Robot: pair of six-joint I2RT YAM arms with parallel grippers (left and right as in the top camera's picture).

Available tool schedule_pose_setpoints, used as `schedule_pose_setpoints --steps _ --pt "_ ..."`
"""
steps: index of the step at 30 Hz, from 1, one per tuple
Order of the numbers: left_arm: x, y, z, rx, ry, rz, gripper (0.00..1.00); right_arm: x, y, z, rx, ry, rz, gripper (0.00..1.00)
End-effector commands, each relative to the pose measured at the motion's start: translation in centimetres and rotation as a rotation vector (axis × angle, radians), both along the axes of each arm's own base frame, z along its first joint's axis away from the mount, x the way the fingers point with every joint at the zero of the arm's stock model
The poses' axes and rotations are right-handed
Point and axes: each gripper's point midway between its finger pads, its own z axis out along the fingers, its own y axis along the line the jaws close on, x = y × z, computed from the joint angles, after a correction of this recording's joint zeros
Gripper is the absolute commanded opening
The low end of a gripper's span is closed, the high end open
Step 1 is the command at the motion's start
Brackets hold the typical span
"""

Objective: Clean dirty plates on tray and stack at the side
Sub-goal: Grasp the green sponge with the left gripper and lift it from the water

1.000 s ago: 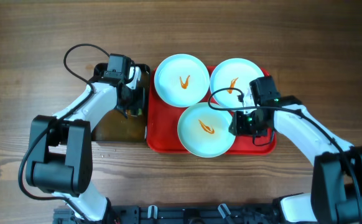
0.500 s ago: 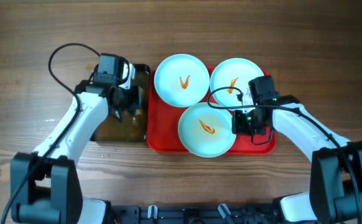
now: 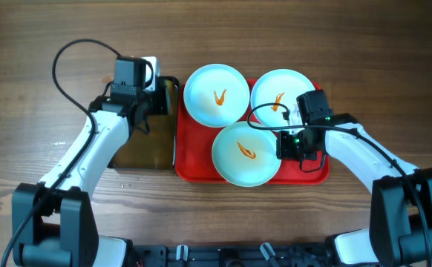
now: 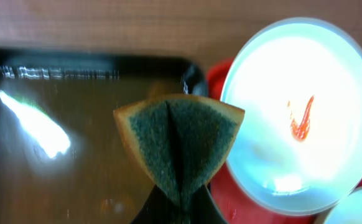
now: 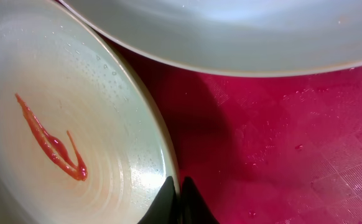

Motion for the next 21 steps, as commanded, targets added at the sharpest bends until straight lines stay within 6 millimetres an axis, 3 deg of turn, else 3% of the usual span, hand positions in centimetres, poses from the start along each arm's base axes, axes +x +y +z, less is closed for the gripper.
schedule_pose_setpoints --steps 1,6,13,17,21 --pt "2.4 -0.5 3.1 -0.023 -0.152 0.005 0.04 0.0 0.4 -0.1 0.016 0.007 0.004 0.04" --pt "4.4 -0.5 6.5 -0.029 -0.307 0.017 0.04 0.2 0.4 -0.1 0.017 -0.002 0.005 0.04" --pt "3.9 0.2 12.0 -0.033 -0.446 0.043 0.04 0.3 0.4 -0.1 0.017 -0.004 0.005 0.04" --pt "3.5 0.3 13.7 -0.041 -0.484 0.044 0.04 0.3 0.4 -0.1 0.017 -0.004 0.005 0.04" --pt "3.4 0.3 14.0 -0.042 -0.491 0.044 0.04 0.3 0.4 -0.1 0.017 -0.004 0.005 0.05"
